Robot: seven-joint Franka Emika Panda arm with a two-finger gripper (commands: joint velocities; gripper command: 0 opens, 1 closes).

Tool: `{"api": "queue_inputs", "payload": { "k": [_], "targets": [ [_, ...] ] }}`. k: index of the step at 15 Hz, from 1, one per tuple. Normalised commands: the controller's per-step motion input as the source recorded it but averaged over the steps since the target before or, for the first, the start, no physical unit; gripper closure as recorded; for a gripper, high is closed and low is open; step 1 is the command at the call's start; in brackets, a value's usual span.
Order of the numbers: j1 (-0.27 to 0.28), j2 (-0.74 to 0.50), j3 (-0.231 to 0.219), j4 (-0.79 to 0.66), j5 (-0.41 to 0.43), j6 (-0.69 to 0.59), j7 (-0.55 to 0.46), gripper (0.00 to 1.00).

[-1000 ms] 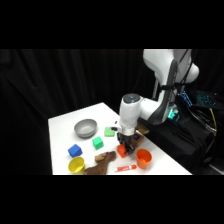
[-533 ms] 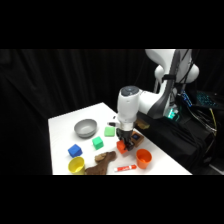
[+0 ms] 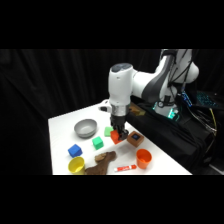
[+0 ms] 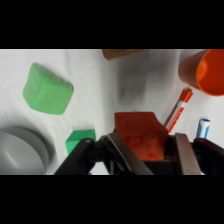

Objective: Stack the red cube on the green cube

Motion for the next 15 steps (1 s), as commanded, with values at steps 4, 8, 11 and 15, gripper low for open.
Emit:
{"api": "queue_inputs", "payload": {
  "k": [4, 8, 11, 15],
  "targets": [
    [-0.257, -0.05, 0.092, 0.21, -0.007, -0.22, -0.19, 0.74],
    [-0.212, 0.06, 0.074, 0.26, 0.073, -0.17, -0.24, 0.74],
    [-0.163, 0.17, 0.078, 0.31, 0.132, -0.13, -0.25, 0.74],
    [-0.132, 0.25, 0.079, 0.33, 0.152, -0.11, -0.23, 0.74]
  ]
}}
